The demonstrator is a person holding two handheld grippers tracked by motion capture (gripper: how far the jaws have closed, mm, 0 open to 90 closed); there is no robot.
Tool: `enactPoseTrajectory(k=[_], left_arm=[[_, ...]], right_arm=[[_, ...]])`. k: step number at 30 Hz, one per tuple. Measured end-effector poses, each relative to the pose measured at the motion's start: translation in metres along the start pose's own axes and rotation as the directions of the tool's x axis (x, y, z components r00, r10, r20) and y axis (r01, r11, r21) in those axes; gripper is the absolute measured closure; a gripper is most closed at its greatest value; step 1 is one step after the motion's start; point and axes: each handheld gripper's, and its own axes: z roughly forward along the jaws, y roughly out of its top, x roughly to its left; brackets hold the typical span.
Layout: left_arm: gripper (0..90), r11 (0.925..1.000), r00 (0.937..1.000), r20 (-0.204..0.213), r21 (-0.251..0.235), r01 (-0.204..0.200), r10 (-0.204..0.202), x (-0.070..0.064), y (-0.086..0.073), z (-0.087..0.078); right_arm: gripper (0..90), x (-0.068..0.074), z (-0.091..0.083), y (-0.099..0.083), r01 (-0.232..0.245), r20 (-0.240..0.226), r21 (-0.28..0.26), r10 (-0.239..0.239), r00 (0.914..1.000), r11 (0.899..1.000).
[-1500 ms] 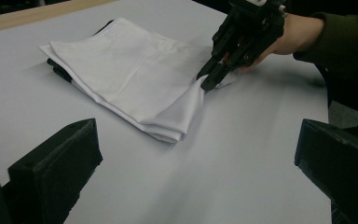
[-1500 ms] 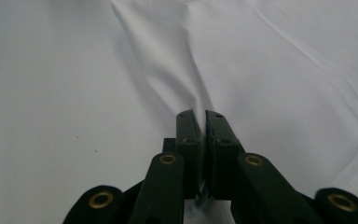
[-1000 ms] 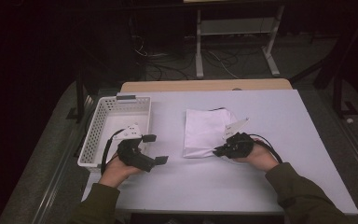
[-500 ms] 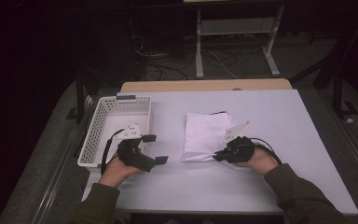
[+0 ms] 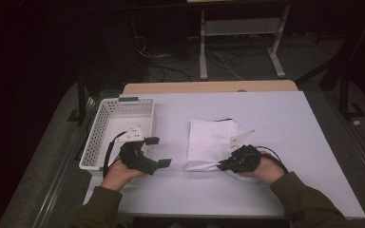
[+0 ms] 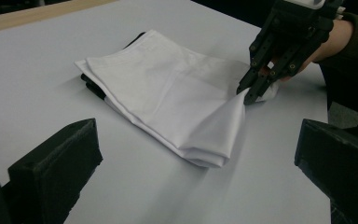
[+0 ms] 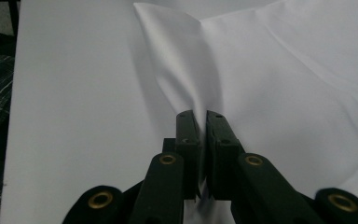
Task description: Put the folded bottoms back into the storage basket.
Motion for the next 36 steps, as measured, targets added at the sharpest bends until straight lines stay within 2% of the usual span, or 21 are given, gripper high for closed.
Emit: enactPoseTrajectory(k=[24, 30, 32, 36], left_arm=[[0.0, 1.0, 1.0, -0.002, 0.003, -0.001, 0.001, 0.0, 0.0, 0.0], [0.0, 1.0, 1.0, -0.004, 0.005, -0.001, 0.001, 0.0, 0.0, 0.0], [0.0, 1.0, 1.0, -0.004, 0.005, -0.002, 0.002, 0.0, 0.0, 0.0], [0.0, 1.0, 1.0, -0.004, 0.004, -0.002, 0.002, 0.0, 0.0, 0.0]], right_arm=[[83.6, 0.028, 0.001, -0.006, 0.019, -0.041, 0.018, -0.018, 0.999, 1.0], [82.9, 0.031, 0.004, -0.008, 0.031, -0.046, 0.028, -0.029, 0.9985, 0.999], [80.8, 0.031, 0.003, -0.008, 0.019, -0.045, 0.021, -0.018, 0.9988, 1.0], [67.3, 0.031, -0.002, -0.008, 0.006, -0.035, -0.027, -0.007, 0.9994, 1.0]])
